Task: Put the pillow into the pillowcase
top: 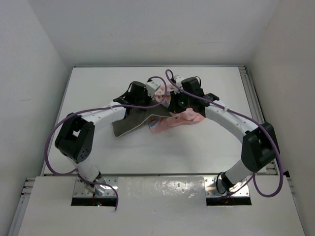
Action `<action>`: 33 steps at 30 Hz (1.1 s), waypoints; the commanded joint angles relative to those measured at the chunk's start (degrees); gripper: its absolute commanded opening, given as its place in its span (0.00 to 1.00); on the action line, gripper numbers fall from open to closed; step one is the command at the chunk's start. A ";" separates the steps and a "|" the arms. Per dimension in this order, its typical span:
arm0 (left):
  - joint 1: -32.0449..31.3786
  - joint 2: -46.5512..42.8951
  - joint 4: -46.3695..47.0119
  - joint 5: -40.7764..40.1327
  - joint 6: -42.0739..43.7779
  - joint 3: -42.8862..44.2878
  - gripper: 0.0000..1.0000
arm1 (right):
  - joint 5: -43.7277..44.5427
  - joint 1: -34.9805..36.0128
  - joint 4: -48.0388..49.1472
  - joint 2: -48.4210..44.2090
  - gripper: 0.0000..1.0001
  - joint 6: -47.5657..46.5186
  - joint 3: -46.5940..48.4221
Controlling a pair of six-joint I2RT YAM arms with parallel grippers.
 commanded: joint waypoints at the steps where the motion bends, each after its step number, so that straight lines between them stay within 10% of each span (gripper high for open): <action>1: 2.51 -2.12 6.31 -6.94 -4.08 5.01 0.00 | 2.00 0.45 -10.54 -2.38 0.00 -7.27 0.76; 9: -0.47 -2.03 5.16 -3.95 -1.62 6.16 0.00 | -7.02 1.24 -10.26 -2.48 0.00 -12.13 1.46; 18: -3.29 -1.15 9.20 2.27 -0.66 4.31 0.01 | -13.41 0.90 18.31 3.05 0.00 14.72 1.82; 24: -1.63 -1.58 6.32 17.05 3.11 6.41 0.85 | -10.56 -3.40 24.58 7.19 0.00 26.71 -0.99; 33: 14.79 -4.92 -11.26 20.75 9.10 7.92 0.97 | -7.84 -5.08 19.92 8.42 0.00 22.33 -5.75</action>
